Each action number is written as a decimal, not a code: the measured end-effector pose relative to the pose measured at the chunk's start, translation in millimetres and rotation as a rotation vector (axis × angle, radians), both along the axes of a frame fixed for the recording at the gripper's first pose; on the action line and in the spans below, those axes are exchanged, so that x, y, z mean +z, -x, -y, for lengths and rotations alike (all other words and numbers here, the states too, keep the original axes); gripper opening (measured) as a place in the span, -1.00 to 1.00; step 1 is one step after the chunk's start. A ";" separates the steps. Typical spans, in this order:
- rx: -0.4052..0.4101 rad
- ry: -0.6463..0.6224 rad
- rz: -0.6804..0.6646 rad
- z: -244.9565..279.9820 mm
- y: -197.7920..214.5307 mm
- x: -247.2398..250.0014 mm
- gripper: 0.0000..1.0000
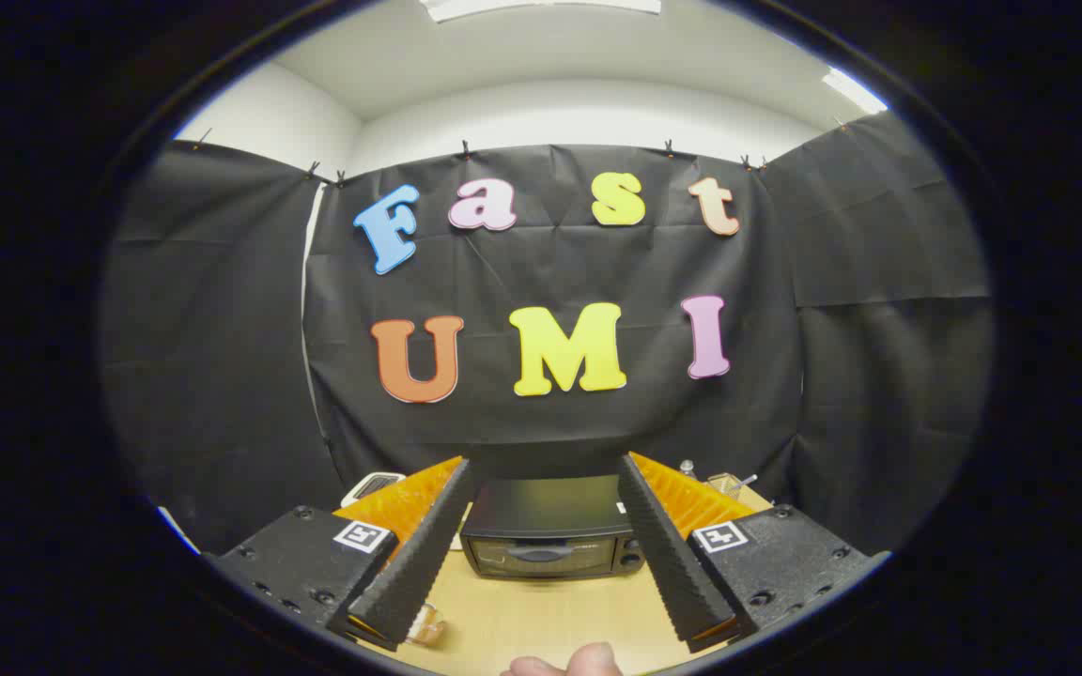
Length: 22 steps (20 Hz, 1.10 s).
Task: Open the toaster oven, put the food inside, and close the toaster oven door.
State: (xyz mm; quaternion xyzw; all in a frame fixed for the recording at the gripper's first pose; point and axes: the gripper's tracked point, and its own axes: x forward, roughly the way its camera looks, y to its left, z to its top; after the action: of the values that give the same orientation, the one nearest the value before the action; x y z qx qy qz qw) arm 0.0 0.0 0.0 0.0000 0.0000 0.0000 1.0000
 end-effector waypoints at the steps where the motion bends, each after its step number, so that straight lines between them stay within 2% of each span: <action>1: -0.001 0.000 -0.002 1.0 0.0 -0.2 1.00; 22: 0.004 0.000 -0.074 -0.2 -11.3 -26.5 1.00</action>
State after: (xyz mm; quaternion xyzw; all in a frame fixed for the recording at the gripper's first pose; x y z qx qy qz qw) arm 11.3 0.2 -26.5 -0.0001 0.0371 0.0018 0.9993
